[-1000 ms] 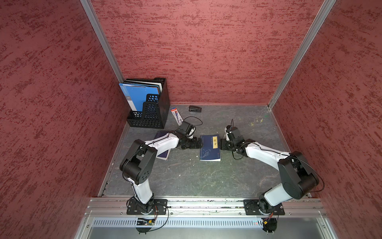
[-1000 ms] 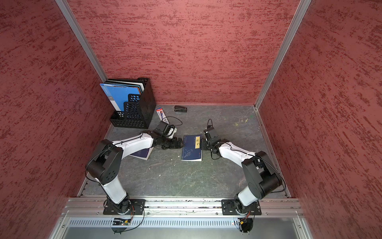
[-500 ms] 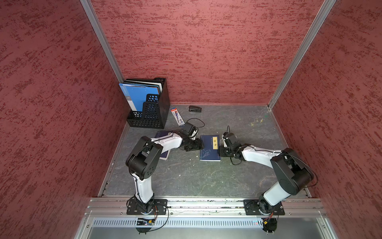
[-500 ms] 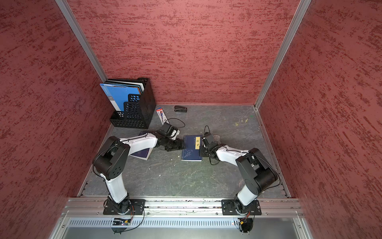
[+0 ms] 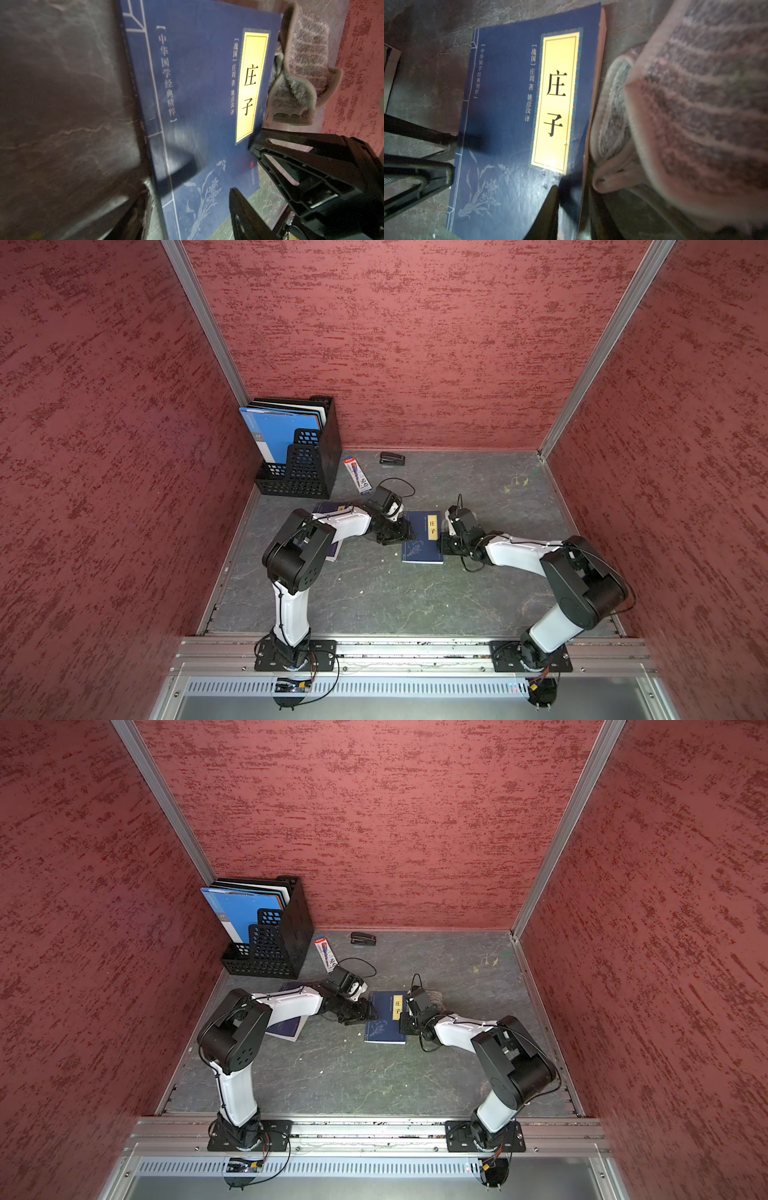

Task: Wipe the cover of the book
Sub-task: Pick up the book from the center of the board.

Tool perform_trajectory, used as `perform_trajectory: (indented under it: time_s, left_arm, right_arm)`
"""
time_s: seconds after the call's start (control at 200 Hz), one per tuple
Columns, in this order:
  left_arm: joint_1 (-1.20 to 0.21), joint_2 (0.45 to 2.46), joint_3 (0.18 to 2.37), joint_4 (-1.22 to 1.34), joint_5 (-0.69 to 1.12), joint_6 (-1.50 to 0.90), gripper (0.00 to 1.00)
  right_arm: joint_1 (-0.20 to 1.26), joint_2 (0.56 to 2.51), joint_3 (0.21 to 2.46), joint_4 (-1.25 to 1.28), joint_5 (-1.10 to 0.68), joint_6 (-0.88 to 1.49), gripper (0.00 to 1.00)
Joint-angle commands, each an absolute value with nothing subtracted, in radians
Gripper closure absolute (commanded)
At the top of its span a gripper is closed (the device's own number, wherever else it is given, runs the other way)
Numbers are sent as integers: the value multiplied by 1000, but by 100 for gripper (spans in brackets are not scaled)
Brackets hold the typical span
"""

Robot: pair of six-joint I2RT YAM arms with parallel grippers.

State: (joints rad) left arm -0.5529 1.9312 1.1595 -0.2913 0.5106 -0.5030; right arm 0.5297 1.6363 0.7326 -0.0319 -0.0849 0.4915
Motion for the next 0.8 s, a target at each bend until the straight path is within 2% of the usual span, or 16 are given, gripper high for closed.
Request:
perform_trajectory:
  time_s: [0.0, 0.09, 0.316, 0.631, 0.797]
  left_arm:
    - [-557, 1962, 1174, -235, 566, -534, 43]
    - [-558, 1960, 1177, -211, 583, -546, 47]
    - [-551, 1936, 1184, -164, 615, -559, 65]
    - [-543, 1928, 1164, -75, 673, -601, 66]
    - [-538, 1933, 1164, -52, 702, -621, 59]
  right_arm:
    - [538, 1657, 696, -51, -95, 501, 75]
    - [539, 1660, 689, -46, -98, 502, 75]
    - [540, 1678, 685, -26, -111, 500, 76]
    - [540, 1697, 681, -9, -115, 495, 76]
    - [540, 1711, 684, -4, -117, 491, 76]
